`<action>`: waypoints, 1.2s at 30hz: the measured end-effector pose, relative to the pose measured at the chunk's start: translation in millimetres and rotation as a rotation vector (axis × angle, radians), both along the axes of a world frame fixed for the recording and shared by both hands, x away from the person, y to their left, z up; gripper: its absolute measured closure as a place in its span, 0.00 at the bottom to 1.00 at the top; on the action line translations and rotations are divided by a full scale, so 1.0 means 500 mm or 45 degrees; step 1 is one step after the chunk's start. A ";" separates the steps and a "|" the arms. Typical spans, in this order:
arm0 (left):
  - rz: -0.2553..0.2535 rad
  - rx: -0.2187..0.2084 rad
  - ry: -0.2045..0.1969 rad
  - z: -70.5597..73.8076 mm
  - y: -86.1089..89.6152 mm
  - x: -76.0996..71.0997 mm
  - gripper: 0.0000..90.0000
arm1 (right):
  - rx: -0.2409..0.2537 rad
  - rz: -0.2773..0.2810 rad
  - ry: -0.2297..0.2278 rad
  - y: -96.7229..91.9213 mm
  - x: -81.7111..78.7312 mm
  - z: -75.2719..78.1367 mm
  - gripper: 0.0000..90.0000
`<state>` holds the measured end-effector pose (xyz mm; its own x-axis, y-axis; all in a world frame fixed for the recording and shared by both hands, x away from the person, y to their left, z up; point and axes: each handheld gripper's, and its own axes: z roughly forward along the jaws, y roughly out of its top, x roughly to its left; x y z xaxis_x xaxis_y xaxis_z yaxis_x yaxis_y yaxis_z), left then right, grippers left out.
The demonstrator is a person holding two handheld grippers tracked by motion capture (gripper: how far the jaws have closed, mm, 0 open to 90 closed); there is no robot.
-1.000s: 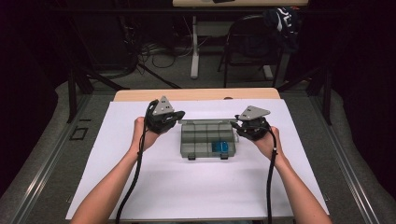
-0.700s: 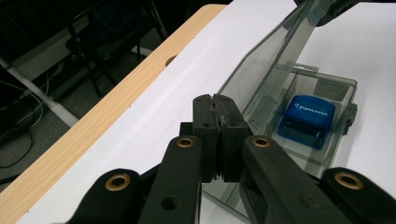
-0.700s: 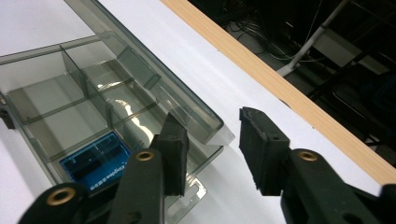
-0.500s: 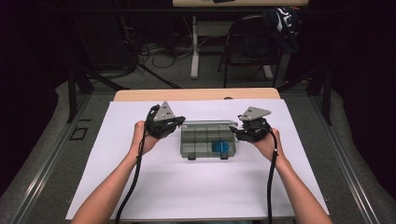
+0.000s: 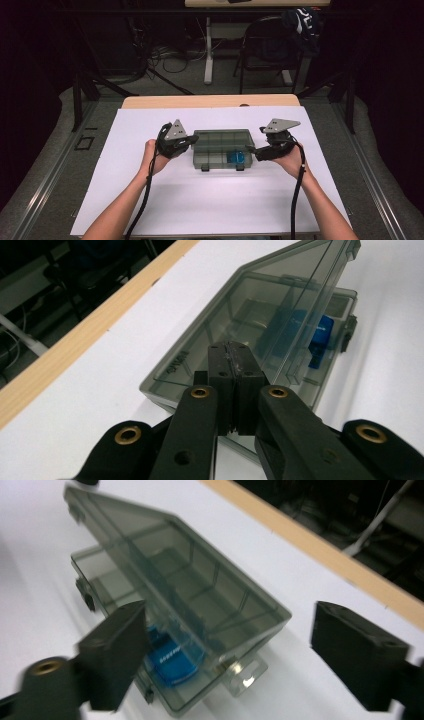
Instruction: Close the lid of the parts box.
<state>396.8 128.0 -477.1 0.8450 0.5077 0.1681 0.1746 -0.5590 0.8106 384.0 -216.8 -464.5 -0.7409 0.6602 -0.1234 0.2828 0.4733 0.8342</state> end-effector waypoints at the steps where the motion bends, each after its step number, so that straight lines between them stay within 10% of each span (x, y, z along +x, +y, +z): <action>1: -0.001 -0.003 0.004 -0.002 0.000 -0.001 0.99 | 0.018 0.010 -0.013 -0.001 -0.003 0.003 0.30; 9: -0.006 0.010 0.024 -0.022 0.002 -0.009 1.00 | 0.043 0.059 -0.018 0.010 -0.010 -0.007 0.77; 36: -0.022 0.027 0.076 -0.059 0.001 -0.016 1.00 | -0.078 0.063 0.027 0.041 -0.010 -0.066 1.00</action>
